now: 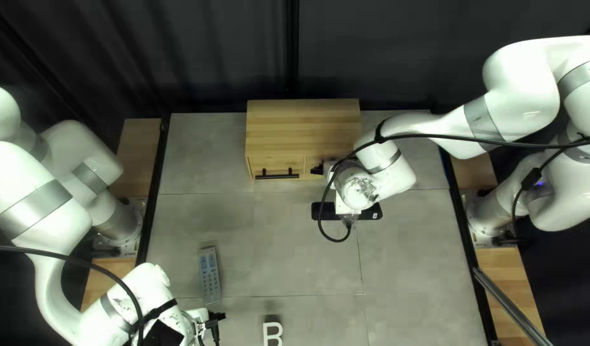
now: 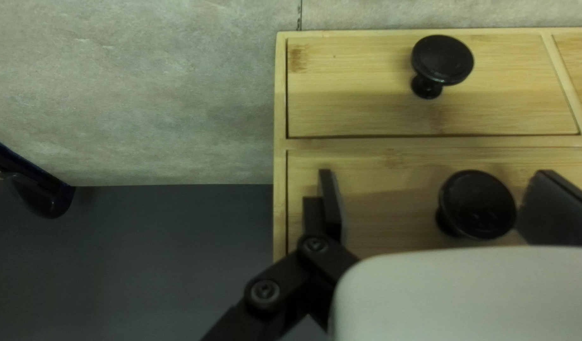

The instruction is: Open drawers and place objects into drawer and close

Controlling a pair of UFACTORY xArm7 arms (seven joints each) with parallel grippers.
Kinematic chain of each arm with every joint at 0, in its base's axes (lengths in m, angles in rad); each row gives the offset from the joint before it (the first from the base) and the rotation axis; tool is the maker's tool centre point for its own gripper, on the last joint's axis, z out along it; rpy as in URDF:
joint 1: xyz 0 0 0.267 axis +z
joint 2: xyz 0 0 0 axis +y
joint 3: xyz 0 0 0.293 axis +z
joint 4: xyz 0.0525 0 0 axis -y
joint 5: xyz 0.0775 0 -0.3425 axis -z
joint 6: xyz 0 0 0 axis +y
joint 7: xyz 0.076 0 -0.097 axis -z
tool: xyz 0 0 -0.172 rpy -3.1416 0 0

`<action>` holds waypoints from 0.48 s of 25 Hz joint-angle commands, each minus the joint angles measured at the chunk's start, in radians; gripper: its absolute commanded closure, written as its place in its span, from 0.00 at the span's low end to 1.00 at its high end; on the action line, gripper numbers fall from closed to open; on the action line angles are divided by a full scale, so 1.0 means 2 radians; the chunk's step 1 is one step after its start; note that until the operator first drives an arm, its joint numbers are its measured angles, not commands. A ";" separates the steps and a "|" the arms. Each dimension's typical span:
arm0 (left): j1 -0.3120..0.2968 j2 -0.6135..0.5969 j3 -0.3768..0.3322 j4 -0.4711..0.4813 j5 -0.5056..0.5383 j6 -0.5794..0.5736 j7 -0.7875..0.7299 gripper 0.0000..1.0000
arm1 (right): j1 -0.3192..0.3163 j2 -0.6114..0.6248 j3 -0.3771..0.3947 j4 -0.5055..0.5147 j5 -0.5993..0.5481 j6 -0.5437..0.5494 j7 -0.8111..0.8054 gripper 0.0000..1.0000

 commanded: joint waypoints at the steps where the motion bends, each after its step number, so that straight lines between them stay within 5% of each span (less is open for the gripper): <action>1: 0.000 0.000 0.000 0.000 0.000 0.000 0.000 0.00 | 0.003 -0.005 0.004 -0.002 0.003 0.001 0.000 0.00; 12: 0.000 0.000 0.000 0.000 0.000 0.000 0.000 0.00 | 0.037 -0.068 0.038 -0.025 0.038 0.024 0.001 0.00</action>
